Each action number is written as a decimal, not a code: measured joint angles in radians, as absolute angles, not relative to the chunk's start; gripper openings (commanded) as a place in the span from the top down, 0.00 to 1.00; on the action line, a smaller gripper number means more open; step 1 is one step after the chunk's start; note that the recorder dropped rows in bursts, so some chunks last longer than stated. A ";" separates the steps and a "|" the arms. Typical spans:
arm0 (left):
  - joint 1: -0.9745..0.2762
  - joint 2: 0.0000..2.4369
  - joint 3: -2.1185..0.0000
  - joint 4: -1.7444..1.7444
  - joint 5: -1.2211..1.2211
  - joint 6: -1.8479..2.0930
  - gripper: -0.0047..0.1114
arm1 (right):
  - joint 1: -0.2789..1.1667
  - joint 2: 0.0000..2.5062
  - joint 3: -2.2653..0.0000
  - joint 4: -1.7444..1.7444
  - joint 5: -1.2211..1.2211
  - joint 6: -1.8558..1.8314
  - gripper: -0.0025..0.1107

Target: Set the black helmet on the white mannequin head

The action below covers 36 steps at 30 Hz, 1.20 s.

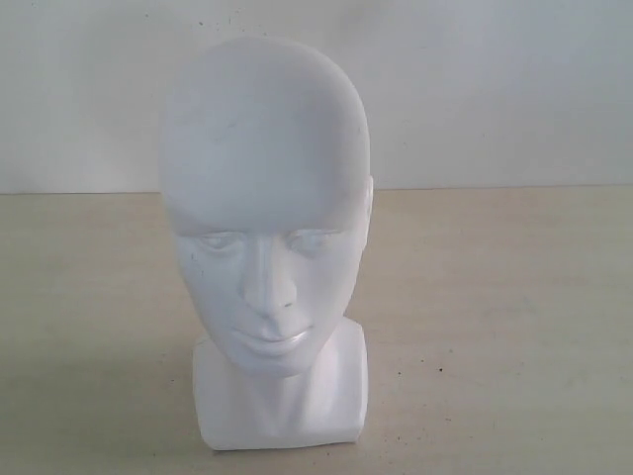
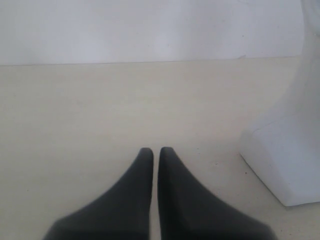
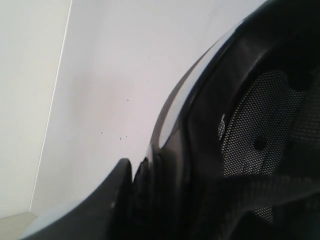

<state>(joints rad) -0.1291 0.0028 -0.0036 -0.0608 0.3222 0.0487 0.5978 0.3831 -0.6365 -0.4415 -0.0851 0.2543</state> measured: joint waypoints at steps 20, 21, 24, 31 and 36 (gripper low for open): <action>-0.129 0.003 -0.004 -0.061 0.322 0.049 0.92 | 0.598 0.383 -0.637 -0.441 -0.081 0.295 0.98; -0.129 0.003 -0.004 -0.061 0.322 0.049 0.92 | 0.598 0.383 -0.637 -0.441 -0.081 0.295 0.98; -0.129 0.003 -0.004 -0.061 0.322 0.049 0.92 | 0.598 0.383 -0.637 -0.441 -0.081 0.295 0.98; -0.129 0.003 -0.004 -0.061 0.322 0.049 0.92 | 0.598 0.383 -0.637 -0.441 -0.081 0.304 0.98; -0.129 0.003 -0.004 -0.061 0.322 0.049 0.92 | 0.598 0.383 -0.619 -0.439 -0.155 0.319 0.98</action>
<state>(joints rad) -0.1291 0.0028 -0.0036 -0.0608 0.3222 0.0487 0.5978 0.3831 -0.6191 -0.4394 -0.1549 0.3192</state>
